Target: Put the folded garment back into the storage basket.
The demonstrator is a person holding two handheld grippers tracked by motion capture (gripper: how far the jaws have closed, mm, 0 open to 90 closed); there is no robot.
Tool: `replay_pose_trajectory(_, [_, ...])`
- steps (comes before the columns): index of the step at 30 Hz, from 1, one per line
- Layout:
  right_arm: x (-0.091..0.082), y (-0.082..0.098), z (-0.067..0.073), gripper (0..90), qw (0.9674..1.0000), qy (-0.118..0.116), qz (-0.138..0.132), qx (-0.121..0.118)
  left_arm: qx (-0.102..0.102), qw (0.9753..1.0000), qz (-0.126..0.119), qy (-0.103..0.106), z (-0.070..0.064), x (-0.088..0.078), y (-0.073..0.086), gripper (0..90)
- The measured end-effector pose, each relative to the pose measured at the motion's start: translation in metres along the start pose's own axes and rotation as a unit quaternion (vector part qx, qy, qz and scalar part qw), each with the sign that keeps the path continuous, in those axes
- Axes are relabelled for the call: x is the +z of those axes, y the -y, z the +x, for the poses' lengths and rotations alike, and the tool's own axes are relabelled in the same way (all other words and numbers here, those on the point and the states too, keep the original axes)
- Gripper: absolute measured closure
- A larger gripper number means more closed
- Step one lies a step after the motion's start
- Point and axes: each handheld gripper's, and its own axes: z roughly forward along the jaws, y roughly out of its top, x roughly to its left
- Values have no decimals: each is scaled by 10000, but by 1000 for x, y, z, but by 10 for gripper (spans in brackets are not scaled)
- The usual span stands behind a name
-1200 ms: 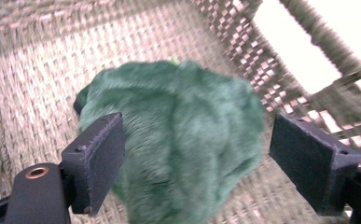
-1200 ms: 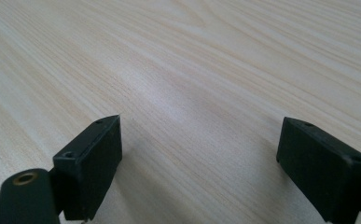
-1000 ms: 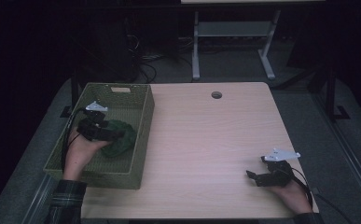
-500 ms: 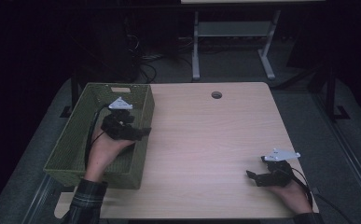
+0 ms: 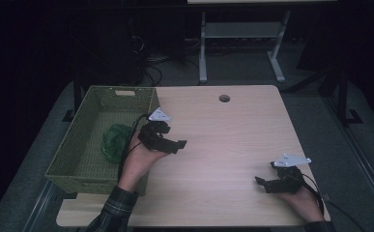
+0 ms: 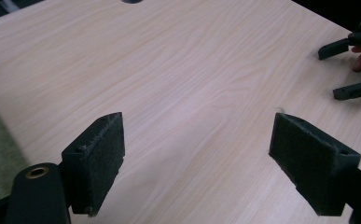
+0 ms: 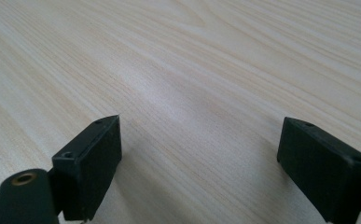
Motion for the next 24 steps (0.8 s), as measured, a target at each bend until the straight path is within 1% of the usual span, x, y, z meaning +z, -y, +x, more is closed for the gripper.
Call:
replay_pose_trajectory(4, [0,0,0,134,10000,4,5,9,119,9998,32,133,-9,14,6,174])
replay_pose_trajectory(6, [0,0,0,134,10000,4,4,8,116,9998,63,174,-13,22,10,175])
replay_pose_trajectory(8, [0,0,0,134,10000,6,-9,-13,157,9997,99,183,-15,28,13,175])
replay_pose_trajectory(10, [0,0,0,134,10000,6,-8,-13,135,9997,90,202,-18,34,17,175])
replay_pose_trajectory(16, [0,0,-1,131,10000,11,-9,-39,232,9994,189,180,-23,48,26,175])
replay_pose_trajectory(18, [0,0,-1,131,10000,10,-9,-37,229,9993,206,196,-24,54,31,174])
replay_pose_trajectory(19, [0,0,-1,131,10000,10,-10,-37,225,9993,216,189,-25,58,33,174])
replay_pose_trajectory(20, [0,0,-1,131,10000,8,-7,-32,265,9992,263,170,-25,61,35,174])
replay_pose_trajectory(22, [0,0,-1,130,10000,7,-7,-32,232,9993,262,155,-26,67,40,174])
replay_pose_trajectory(24, [0,0,-1,131,10000,6,-8,-34,268,9991,291,127,-27,73,44,174])
